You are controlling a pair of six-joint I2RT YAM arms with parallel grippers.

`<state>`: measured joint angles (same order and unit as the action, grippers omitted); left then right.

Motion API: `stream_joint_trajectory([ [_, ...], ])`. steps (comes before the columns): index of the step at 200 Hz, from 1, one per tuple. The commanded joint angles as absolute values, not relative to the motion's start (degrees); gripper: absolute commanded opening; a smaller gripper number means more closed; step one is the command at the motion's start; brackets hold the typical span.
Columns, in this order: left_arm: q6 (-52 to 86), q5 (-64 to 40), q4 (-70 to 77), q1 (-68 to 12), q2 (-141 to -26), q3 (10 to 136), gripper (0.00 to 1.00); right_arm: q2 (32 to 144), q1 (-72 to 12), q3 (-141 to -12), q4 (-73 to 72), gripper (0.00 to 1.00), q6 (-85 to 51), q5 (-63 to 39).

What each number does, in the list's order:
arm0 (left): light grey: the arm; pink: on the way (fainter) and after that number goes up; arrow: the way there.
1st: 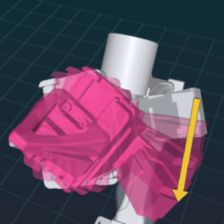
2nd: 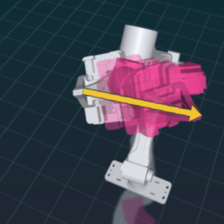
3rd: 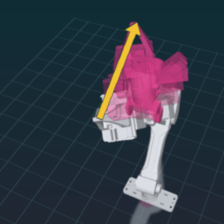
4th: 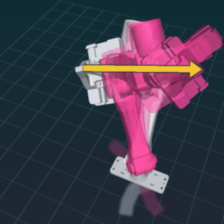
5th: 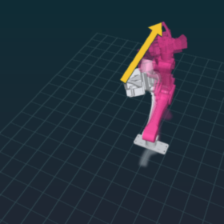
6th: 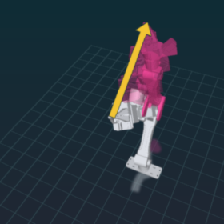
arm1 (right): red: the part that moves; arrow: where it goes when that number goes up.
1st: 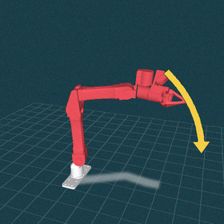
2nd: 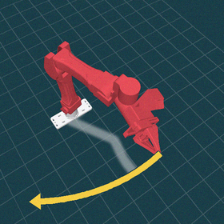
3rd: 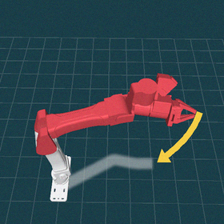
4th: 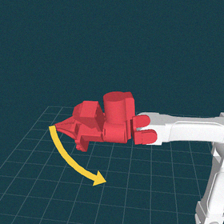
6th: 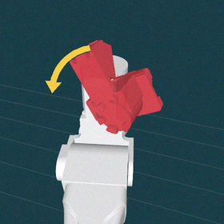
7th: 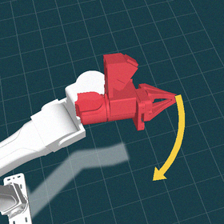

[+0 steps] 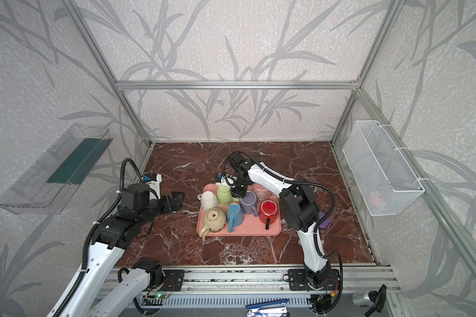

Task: Turn the mug right side up
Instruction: Pick up the mug from the tray.

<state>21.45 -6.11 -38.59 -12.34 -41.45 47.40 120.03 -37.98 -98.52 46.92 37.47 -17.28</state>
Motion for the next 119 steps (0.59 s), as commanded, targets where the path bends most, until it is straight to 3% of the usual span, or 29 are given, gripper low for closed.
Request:
stream_joint_trajectory([
  [1,21.05,-6.23,-39.19,-12.66,-41.22,46.87,0.98,116.49,-37.8,-97.87,46.91,0.0,35.96,-21.25],
  [119,21.18,-6.06,-38.85,-12.66,-40.86,46.65,0.98,109.48,-36.46,-92.78,39.83,0.0,32.09,-22.85],
])
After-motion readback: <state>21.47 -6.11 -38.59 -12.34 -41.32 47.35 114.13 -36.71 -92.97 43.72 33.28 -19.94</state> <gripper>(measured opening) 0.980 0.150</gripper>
